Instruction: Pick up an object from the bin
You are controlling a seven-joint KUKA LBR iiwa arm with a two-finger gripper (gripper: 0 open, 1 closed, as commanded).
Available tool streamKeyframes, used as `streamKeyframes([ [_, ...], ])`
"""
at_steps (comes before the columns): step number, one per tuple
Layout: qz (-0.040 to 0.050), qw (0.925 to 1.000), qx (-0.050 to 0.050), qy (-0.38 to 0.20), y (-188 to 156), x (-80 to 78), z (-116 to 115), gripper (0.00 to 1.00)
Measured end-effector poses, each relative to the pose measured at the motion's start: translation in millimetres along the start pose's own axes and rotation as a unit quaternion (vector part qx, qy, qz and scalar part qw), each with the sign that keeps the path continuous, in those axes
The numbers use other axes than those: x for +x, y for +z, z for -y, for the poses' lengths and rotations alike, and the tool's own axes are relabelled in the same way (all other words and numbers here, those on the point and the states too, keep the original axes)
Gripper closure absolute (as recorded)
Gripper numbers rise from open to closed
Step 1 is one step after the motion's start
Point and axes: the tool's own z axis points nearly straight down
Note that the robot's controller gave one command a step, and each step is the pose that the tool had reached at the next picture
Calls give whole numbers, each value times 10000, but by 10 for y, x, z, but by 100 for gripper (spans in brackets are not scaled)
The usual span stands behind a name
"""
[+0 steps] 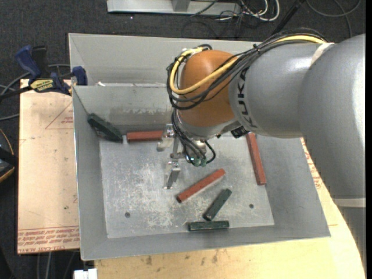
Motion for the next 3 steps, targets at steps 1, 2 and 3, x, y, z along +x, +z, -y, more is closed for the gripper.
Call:
streamKeyframes([
  [1,37,10000,-5,11,-45,-20,4,0],
  [2,63,9992,-16,-404,109,-3,203,0],
  [3,42,9986,-4,-522,510,622,482,100],
])
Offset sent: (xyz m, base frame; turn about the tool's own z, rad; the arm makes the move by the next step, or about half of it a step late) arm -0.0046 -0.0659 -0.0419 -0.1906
